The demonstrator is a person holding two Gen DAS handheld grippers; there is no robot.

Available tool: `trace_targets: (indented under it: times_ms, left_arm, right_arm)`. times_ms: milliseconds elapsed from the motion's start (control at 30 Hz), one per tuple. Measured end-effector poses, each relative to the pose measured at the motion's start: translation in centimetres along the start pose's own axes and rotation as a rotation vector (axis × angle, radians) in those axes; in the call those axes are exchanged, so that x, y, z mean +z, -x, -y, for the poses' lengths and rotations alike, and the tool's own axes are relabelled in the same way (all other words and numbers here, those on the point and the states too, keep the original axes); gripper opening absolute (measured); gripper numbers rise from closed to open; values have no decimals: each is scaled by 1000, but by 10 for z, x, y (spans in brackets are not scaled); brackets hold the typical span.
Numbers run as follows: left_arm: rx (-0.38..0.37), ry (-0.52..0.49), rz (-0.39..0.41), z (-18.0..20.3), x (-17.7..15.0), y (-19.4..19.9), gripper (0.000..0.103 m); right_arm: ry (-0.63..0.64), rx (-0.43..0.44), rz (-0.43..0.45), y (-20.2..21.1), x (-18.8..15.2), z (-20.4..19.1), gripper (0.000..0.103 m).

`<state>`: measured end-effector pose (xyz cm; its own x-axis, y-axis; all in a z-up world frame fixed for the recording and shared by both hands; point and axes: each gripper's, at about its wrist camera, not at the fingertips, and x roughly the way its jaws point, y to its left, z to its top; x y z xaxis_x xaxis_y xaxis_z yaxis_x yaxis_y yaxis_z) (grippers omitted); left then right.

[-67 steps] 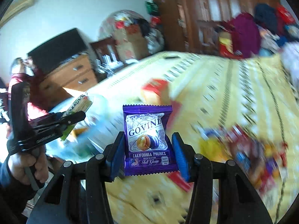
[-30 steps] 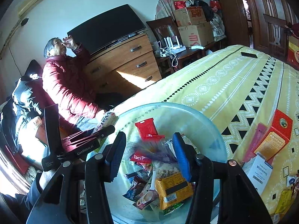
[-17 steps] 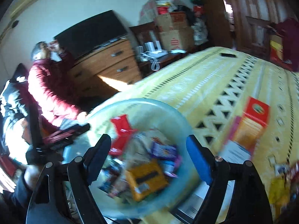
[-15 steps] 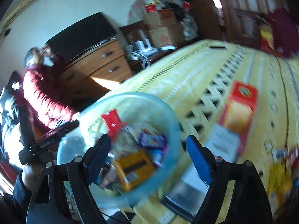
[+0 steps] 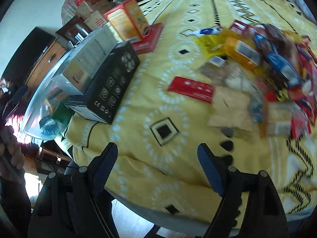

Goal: Organize snacks
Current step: 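Move both grippers back over the snack pile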

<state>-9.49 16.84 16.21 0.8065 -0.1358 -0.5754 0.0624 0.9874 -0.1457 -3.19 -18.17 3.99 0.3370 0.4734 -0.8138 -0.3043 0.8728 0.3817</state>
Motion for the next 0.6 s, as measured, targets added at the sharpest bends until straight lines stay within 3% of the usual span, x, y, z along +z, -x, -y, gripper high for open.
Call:
trace_targets:
  times_ms: [133,233,400,467,600]
  left_arm:
    - [-117,-134,-77,62,-30,-18,78]
    - [-195,-172,-168,97,-50,-41,78]
    - [-190,-191,-349,134,-80,-110,80]
    - [-171,-220,-370,150,-87,-131,80]
    - [-205,-212,-400,188,-80,-176,80]
  right_arm:
    - [-33,-6,30,9,-3,17,85]
    - [-51,0,63,19,-3,21,85]
    - [-69,-48,117,42,-8,44,85]
    - [-87,-76,123,49,-15,58,85]
    - [-140,-120,115,60,-33,88,85]
